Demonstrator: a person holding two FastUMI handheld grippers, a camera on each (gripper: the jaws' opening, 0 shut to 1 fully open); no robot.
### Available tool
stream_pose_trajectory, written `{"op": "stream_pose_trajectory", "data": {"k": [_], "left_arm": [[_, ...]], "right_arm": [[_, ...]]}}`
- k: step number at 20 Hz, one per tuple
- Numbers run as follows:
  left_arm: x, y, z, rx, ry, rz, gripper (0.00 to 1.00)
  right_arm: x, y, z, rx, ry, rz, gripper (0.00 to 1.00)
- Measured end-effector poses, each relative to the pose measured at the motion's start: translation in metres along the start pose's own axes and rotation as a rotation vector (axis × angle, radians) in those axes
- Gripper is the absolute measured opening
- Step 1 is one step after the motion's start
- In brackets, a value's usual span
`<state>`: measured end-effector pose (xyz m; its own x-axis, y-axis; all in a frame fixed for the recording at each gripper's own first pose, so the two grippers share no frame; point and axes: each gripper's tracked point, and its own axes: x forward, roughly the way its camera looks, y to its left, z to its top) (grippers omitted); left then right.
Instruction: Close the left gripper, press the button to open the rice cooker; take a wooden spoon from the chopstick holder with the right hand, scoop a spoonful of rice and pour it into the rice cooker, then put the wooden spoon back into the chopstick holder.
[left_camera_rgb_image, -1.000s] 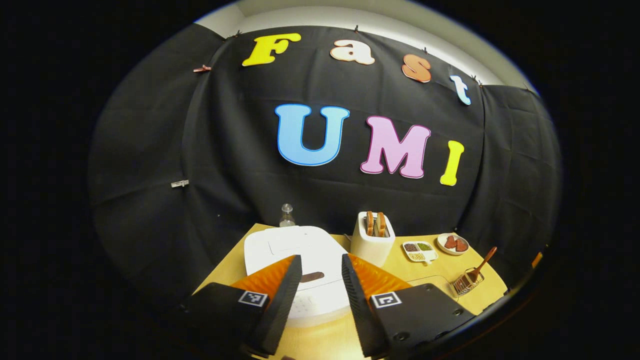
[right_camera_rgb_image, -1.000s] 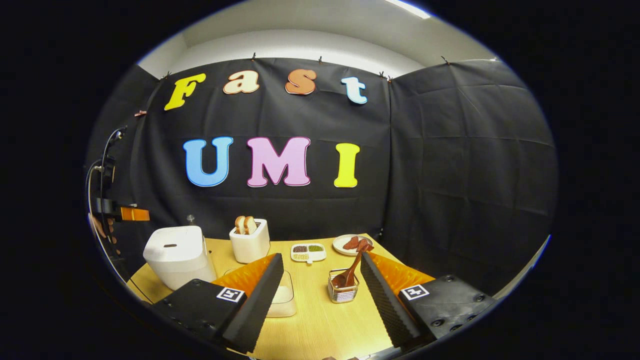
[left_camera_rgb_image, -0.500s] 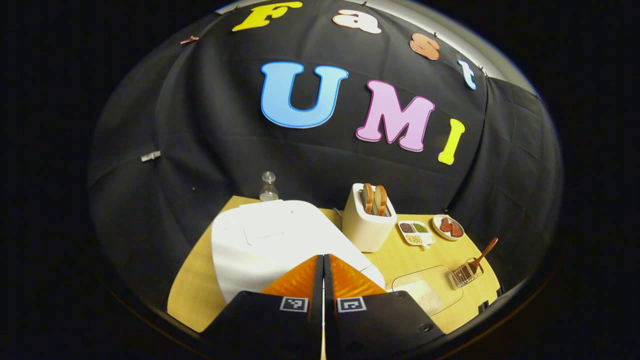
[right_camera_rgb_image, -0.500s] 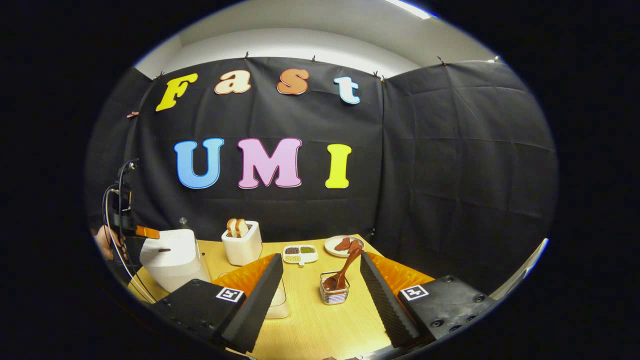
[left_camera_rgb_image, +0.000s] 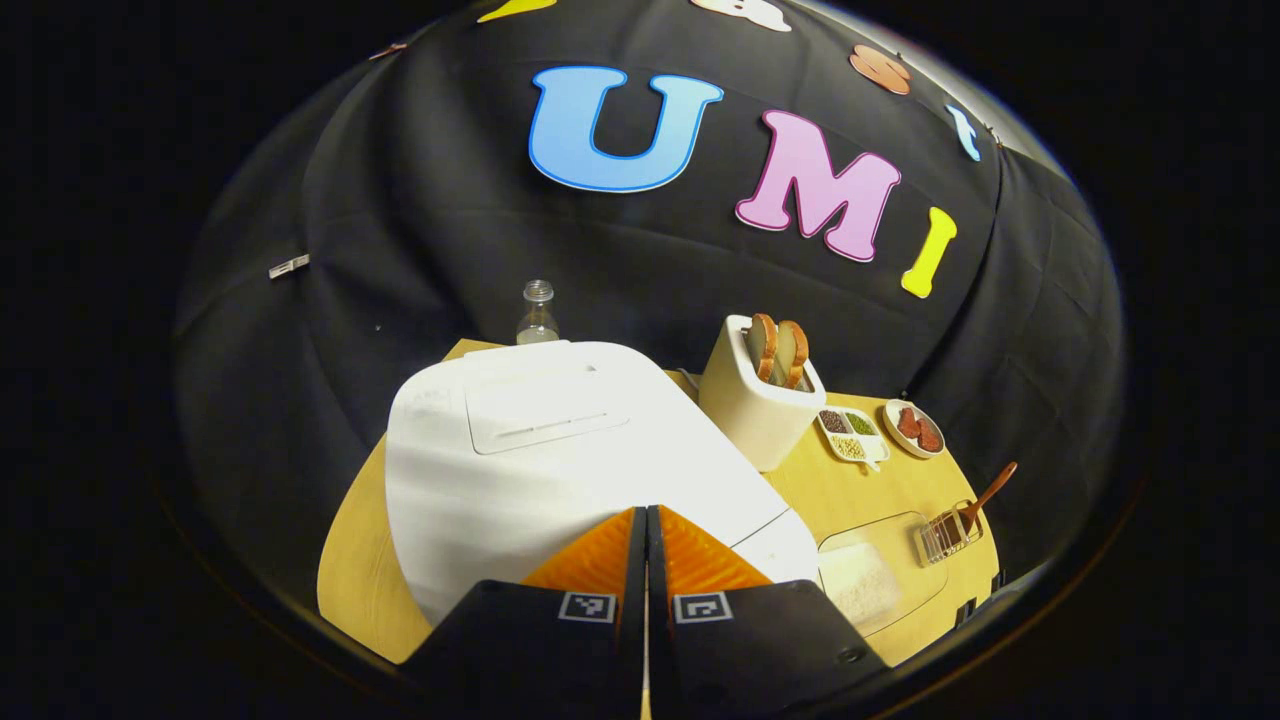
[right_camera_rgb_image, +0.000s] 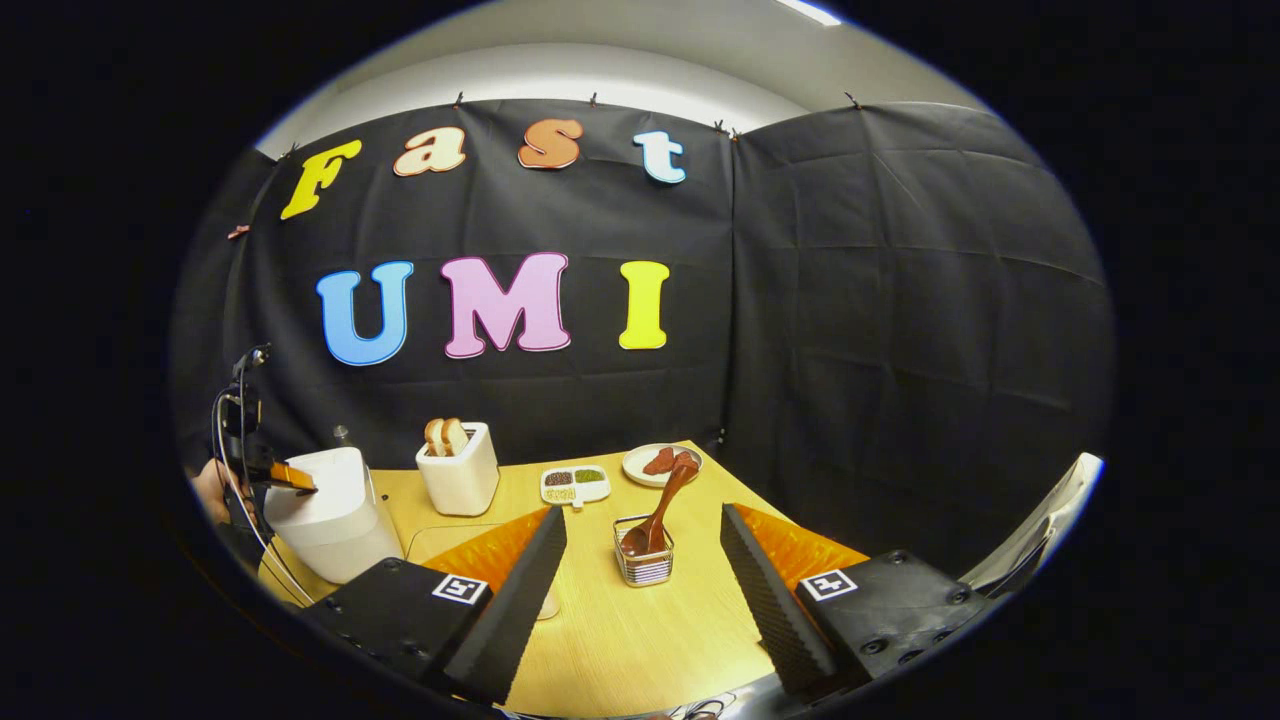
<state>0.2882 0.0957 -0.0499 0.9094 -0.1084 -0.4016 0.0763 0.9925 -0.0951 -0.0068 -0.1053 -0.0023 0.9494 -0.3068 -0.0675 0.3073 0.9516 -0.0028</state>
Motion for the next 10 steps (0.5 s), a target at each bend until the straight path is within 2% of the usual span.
{"op": "stream_pose_trajectory", "data": {"k": [6, 10], "left_arm": [[0.0, 0.002, -0.005, -0.071, -0.012, -0.013, 0.08], [-0.004, 0.001, 0.002, -0.095, -0.049, 0.013, 0.08]], "right_arm": [[0.002, 0.017, -0.001, 0.002, 0.0, 0.039, 0.98], [-0.002, 0.013, 0.007, -0.011, -0.021, 0.051, 0.97]]}}
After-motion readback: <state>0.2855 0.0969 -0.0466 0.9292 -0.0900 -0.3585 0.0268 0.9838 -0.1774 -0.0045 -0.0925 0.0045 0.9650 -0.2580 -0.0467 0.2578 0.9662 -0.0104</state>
